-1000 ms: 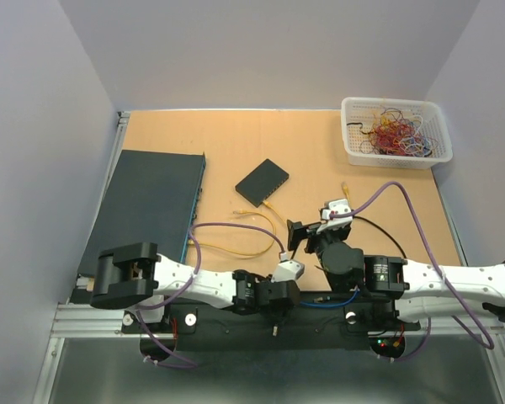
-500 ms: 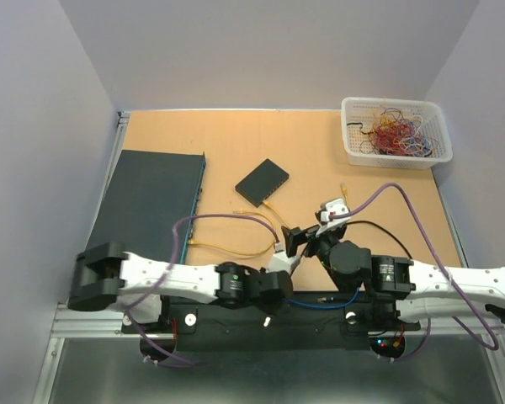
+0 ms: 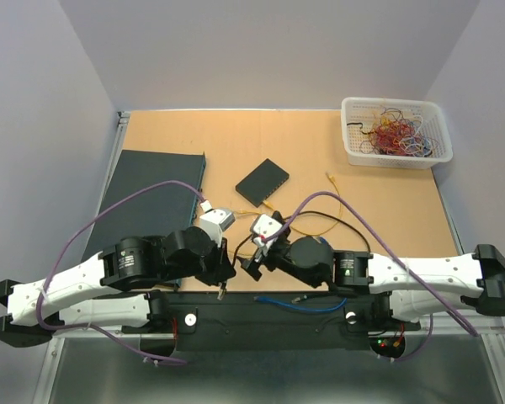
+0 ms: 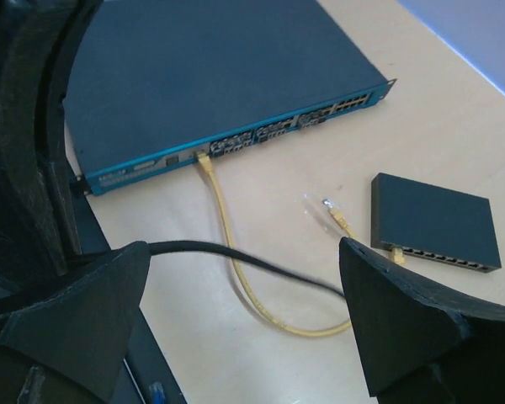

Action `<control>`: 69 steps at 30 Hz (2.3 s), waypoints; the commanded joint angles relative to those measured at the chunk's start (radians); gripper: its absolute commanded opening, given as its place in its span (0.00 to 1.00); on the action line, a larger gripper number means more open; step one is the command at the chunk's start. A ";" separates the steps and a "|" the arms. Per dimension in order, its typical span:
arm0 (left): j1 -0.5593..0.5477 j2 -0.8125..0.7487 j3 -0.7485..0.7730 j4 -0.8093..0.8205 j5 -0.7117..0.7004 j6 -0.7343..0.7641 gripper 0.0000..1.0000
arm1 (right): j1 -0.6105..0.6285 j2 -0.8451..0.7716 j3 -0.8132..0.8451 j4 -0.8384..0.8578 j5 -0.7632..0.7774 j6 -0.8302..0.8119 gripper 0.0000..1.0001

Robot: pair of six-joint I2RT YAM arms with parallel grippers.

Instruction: Insert the plug into the switch port

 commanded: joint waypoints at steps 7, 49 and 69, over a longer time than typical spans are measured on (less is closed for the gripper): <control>0.005 -0.036 0.097 0.012 -0.020 0.029 0.00 | 0.005 -0.012 0.012 -0.039 -0.123 -0.095 0.99; 0.005 -0.118 0.020 0.088 0.040 0.006 0.00 | 0.005 0.027 0.055 0.061 -0.117 -0.145 1.00; 0.005 -0.109 0.002 0.121 0.090 0.013 0.00 | 0.005 0.021 0.001 0.283 -0.076 -0.238 0.72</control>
